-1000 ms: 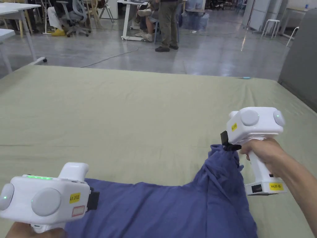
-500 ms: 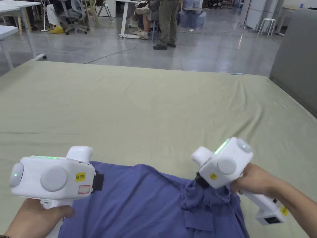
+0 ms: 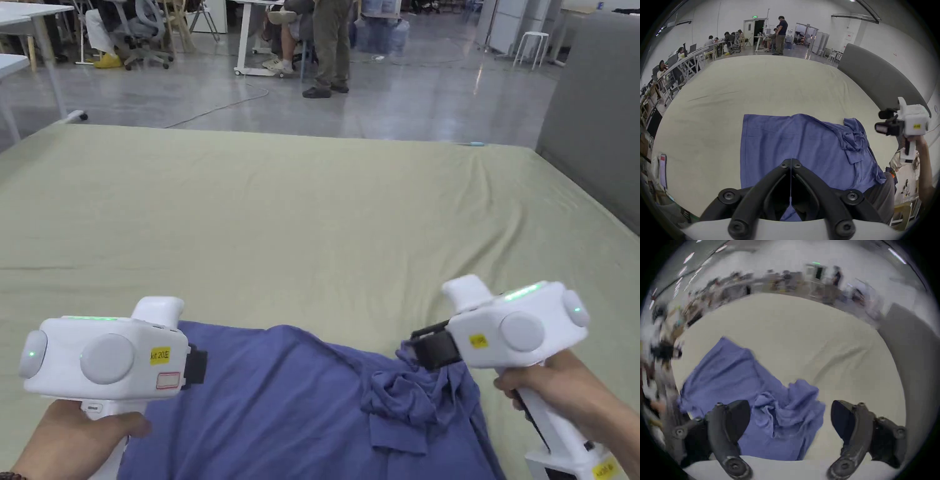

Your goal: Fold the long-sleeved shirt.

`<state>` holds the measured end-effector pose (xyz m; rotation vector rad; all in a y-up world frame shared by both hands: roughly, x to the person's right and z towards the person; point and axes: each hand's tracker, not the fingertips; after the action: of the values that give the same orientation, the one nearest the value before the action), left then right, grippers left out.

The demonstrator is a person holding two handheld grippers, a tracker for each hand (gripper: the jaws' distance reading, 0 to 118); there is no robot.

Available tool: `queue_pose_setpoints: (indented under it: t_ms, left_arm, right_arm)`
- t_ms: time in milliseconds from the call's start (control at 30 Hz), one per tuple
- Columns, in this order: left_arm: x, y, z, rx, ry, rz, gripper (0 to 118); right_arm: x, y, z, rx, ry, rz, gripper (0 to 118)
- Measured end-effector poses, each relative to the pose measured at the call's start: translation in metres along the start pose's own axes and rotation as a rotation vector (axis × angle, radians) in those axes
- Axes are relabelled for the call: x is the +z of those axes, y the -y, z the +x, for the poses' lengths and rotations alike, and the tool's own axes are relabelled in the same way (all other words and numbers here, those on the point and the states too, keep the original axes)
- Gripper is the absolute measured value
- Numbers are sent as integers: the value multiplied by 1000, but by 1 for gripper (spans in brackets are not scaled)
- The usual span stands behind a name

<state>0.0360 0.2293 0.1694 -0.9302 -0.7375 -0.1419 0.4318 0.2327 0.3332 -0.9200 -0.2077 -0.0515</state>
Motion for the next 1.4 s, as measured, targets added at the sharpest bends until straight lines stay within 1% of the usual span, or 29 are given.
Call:
queue_pose_setpoints:
  t_ms: [33, 67, 100, 167, 233, 300, 333, 400, 433, 567, 633, 667, 700, 767, 800, 833, 867, 900, 933, 967, 1000, 1033, 1167, 1200, 1233, 1300, 1333, 1367, 1400]
  left_arm:
    - [-2, 0, -1, 2, 0, -2, 0]
    - [-5, 0, -2, 4, -3, -4, 0]
    - [-8, 1, -2, 6, -5, -8, 0]
    - [-10, 0, -3, 9, 1, -14, 0]
    - [-12, 0, -2, 14, 4, -13, 0]
    - [-13, -1, 0, 11, 4, -12, 0]
    - [-15, -2, 0, 10, 1, -12, 0]
    - [-20, -5, -1, 8, -2, -20, 0]
    - [-25, -8, -5, 11, -5, -21, 0]
    - [-44, -24, -11, 11, -16, -30, 0]
    - [-58, -35, -16, 9, -31, -46, 0]
    - [-67, -42, -19, 6, -35, -53, 0]
    - [-78, -49, -23, 9, -43, -58, 0]
    - [-98, -63, -32, 19, -56, -78, 0]
    - [-109, -70, -37, 23, -62, -83, 0]
    - [-117, -75, -41, 24, -71, -89, 0]
    - [-127, -81, -47, 21, -110, -95, 8]
    - [-139, -87, -53, 32, -119, -95, 30]
    - [-149, -92, -59, 35, -155, -110, 64]
    - [-161, -97, -67, 51, -191, -127, 106]
    - [-171, -102, -73, 61, -208, -140, 117]
    - [-179, -106, -79, 64, -206, -131, 117]
    - [-213, -108, -90, 80, -275, -231, 114]
    - [-221, -105, -91, 79, -287, -233, 104]
    - [-225, -102, -91, 77, -288, -225, 86]
    - [-222, -96, -85, 42, -279, -168, 73]
    - [-216, -98, -81, 25, -263, -177, 52]
    - [-208, -99, -80, 26, -247, -151, 0]
    - [-198, -102, -79, 39, -192, -124, 0]
  right_arm:
    - [4, 1, 7, -84, 7, -40, 89]
    - [5, 4, 14, -154, -3, -70, 39]
    - [-1, 8, 17, -177, -9, -89, 0]
    - [-6, 9, 18, -129, 26, -87, 0]
    - [-16, 7, 17, -80, 124, -127, 0]
    - [-37, 1, 11, -113, 101, -130, 0]
    - [-44, -2, 13, -168, 91, -121, 7]
    - [-66, -14, 21, -220, 72, -130, 85]
    - [-78, -18, 23, -229, 68, -171, 105]
    - [-121, -28, 31, -236, 146, -252, 103]
    - [-137, -26, 37, -268, 179, -304, 86]
    - [-150, -27, 42, -286, 166, -351, 65]
    - [-158, -24, 44, -301, 150, -397, 52]
    - [-166, -13, 44, -328, 53, -405, 49]
    - [-162, -11, 42, -304, 106, -380, 49]
    - [-161, -12, 44, -297, 90, -381, 48]
    - [-158, -15, 45, -304, 88, -384, 46]
    - [-157, -16, 45, -305, 82, -387, 39]
    - [-159, -18, 46, -293, 71, -389, 22]
    - [-160, -17, 45, -288, 65, -379, 13]
    - [-161, -17, 42, -276, 73, -377, 13]
    - [-163, -16, 40, -253, 79, -370, 12]
    - [-161, -14, 30, -228, 96, -365, 12]
    - [-164, -14, 34, -222, 96, -369, 12]
    - [-164, -15, 34, -215, 95, -371, 12]
    - [-165, -17, 35, -216, 92, -378, 12]
    - [-163, -18, 36, -218, 89, -380, 12]
    - [-159, -21, 37, -216, 84, -381, 12]
    - [-152, -24, 39, -212, 74, -373, 12]
